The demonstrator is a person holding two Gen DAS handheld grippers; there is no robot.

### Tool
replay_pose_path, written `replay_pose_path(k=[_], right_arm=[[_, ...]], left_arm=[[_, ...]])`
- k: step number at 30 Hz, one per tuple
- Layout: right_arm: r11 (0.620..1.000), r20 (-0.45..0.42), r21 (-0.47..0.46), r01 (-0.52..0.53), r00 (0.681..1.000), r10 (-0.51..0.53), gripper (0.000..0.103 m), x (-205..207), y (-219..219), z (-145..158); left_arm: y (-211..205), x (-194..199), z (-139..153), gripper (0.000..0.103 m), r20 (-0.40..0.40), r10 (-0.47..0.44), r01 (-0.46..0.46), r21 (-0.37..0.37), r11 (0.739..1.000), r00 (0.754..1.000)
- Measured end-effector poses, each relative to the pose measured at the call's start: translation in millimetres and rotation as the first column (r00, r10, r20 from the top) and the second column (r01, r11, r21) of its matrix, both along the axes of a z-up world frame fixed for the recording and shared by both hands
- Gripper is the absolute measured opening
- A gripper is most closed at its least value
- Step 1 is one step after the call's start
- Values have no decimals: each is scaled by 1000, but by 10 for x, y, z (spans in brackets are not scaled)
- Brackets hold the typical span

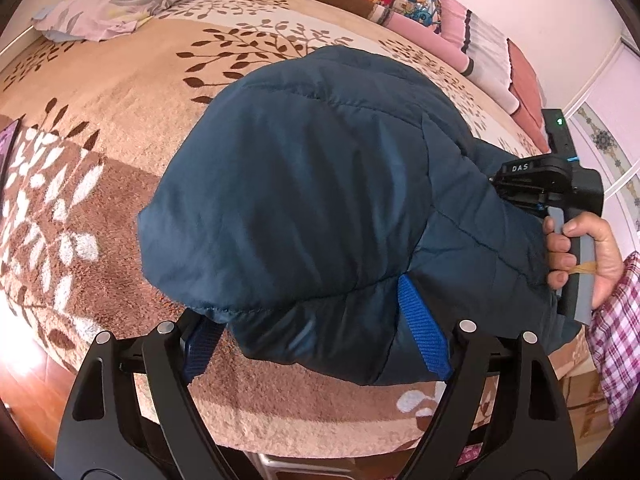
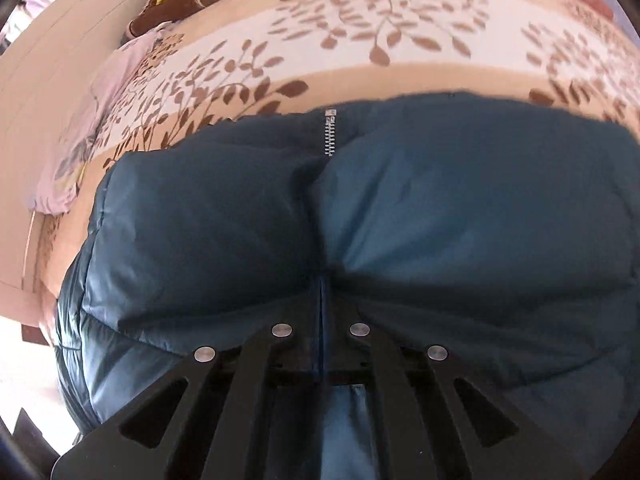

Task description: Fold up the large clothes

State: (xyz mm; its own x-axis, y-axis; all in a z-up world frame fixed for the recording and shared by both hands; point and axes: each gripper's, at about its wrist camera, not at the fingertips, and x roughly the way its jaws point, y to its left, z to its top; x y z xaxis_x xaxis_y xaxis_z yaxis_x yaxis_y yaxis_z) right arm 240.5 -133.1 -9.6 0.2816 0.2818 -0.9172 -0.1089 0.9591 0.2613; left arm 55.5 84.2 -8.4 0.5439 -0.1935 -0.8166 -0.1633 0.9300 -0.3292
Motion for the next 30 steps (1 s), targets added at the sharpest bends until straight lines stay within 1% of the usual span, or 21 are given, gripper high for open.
replay_pose_path(k=[4,7,10,12,13,15,17,18,19,21,22,24,25,27,29,30], right_arm=[[999,-4,-27,-27,1000,27,0,20,47,-82],[999,-4,-29,-26,1000,26,0,31,52,-123],[1000,-2,-8,-16,1000,16,0,21,11,-138],[1000,3,1,-14,1000,14,0,10,-11,-134],[1000,3,-2,-13,1000,13,0,6,-10,-123],[1000,7,-18,-8,1000,8,0,3,16,-79],[999,27,-39,-10,1000,11,0,-52,37,15],[999,35,-39,-10,999,11,0,-80,35,59],[999,50,-32,-8,999,9,1,-123,25,119],[1000,99,8,-7,995,6,1,-287,-30,304],[1000,124,19,-19,992,16,1,-393,-51,396],[999,171,4,-54,984,52,1,-681,-74,559],[997,176,19,-75,982,71,1,-838,-86,604],[993,157,54,-104,983,95,1,-1099,-109,600],[989,115,72,-129,986,120,1,-1327,-123,488],[988,93,77,-137,987,130,1,-1378,-114,424]], left_arm=[[-20,7,-12,84,5,-2,2,11,1000,1000],[-24,8,-14,85,7,1,-1,7,1000,1000],[6,-9,2,85,19,14,-14,-26,1000,1000],[68,-37,15,85,37,41,-38,-94,995,998],[129,-48,19,85,41,64,-57,-163,985,997],[217,-66,11,85,44,100,-85,-263,961,994],[244,-60,-10,85,34,122,-106,-302,947,992],[227,-53,-24,84,27,123,-110,-299,948,992],[204,-36,-33,80,19,122,-112,-276,955,992],[159,-18,-36,80,19,119,-111,-251,962,993],[136,-16,-43,80,20,120,-112,-237,965,993],[125,-6,-55,80,25,120,-111,-220,969,992],[112,-4,-67,80,28,120,-111,-209,972,992],[98,5,-91,80,28,123,-116,-195,974,992],[97,21,-100,81,28,127,-120,-184,976,992],[85,27,-107,81,30,129,-121,-177,977,991]])
